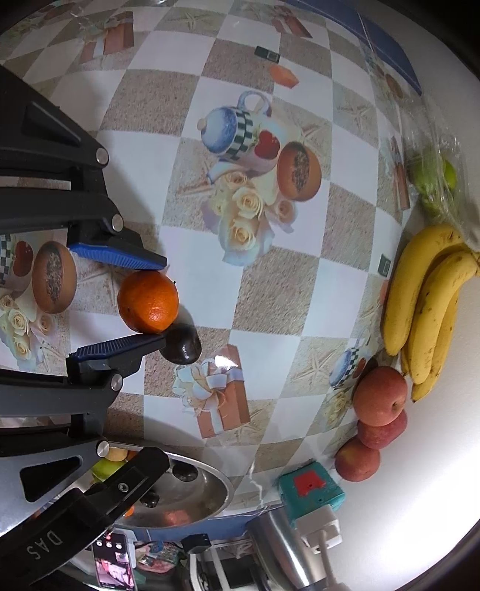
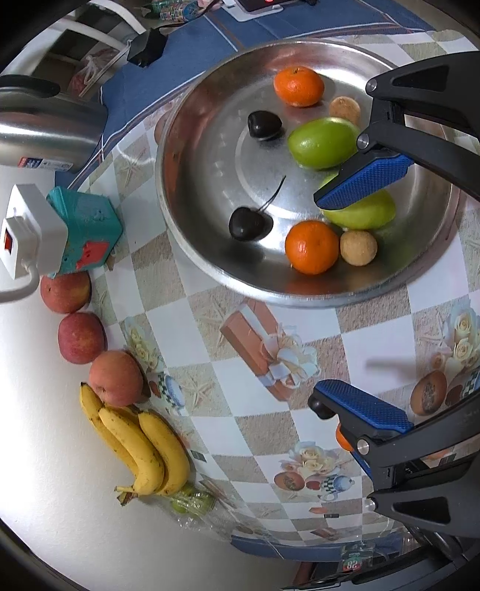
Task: Organize fruits
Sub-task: 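Close the left tool on the tangerine and lift it, then move the right tool to the last dark plum and close on it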
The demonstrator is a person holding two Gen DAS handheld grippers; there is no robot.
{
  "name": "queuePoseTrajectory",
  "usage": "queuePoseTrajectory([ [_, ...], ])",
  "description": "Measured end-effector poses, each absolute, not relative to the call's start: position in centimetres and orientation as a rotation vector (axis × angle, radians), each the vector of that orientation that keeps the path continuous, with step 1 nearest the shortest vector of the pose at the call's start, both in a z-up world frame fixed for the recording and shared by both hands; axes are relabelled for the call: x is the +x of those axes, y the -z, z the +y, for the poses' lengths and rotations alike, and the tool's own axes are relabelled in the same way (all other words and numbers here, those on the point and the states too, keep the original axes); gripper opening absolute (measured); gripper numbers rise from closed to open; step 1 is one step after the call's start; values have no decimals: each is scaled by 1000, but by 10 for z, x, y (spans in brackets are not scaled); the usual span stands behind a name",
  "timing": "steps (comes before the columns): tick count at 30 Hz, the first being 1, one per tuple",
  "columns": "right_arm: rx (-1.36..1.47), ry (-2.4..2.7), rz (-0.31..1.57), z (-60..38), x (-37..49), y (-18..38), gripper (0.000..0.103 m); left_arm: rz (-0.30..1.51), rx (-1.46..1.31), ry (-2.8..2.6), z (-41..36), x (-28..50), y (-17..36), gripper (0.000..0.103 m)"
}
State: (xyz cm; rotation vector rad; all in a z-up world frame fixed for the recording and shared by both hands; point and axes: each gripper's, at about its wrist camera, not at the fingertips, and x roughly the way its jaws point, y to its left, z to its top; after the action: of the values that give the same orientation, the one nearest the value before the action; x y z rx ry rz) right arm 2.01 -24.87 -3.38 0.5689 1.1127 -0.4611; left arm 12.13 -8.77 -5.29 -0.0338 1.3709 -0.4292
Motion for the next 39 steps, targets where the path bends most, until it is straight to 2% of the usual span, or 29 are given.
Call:
queuePoseTrajectory([
  [19,507,339,1109,-208,46,31,93,1290,-65,252,-26,135,28,38],
  [39,425,246,1133,-174,72,50,93,1322,-127,201,-2,144,39,38],
])
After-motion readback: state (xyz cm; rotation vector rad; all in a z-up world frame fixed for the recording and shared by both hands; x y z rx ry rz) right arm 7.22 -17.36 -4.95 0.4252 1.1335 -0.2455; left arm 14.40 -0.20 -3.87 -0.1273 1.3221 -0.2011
